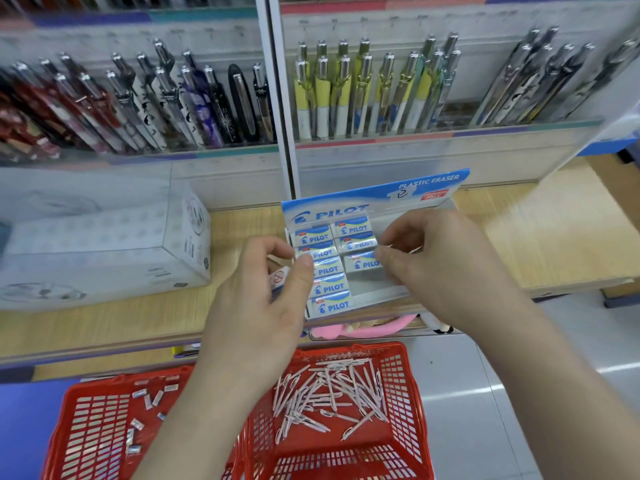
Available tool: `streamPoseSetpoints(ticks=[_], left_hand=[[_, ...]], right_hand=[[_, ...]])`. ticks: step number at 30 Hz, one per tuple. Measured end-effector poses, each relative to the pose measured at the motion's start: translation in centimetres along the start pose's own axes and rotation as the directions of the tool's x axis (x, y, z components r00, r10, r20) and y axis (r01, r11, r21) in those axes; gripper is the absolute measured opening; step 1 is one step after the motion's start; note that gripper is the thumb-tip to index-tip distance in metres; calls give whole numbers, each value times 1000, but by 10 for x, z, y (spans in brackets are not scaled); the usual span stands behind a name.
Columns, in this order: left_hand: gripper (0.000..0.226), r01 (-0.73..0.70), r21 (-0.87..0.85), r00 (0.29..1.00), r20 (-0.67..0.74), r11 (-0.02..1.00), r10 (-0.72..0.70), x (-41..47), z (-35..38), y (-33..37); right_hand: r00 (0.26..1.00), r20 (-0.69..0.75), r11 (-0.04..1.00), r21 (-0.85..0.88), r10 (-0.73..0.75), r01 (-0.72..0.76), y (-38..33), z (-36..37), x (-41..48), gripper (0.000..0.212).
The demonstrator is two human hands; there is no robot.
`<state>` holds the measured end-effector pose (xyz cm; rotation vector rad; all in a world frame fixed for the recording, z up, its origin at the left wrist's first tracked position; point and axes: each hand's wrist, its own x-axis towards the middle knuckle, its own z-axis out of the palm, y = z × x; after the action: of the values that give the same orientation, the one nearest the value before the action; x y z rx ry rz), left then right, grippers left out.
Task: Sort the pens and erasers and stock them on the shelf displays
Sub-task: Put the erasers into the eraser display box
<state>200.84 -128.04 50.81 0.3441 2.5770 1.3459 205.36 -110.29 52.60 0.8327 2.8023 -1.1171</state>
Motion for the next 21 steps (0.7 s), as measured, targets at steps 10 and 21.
streamPoseSetpoints(ticks=[10,21], left_hand=[[50,-41,177,999,40,983,35,2,3,3],[53,0,171,998,64,985,-11,2,1,8]], right_hand=[[997,5,996,38,76,-77,-3,9,9,16],[997,66,996,-92,26,-20,-10,6,4,36]])
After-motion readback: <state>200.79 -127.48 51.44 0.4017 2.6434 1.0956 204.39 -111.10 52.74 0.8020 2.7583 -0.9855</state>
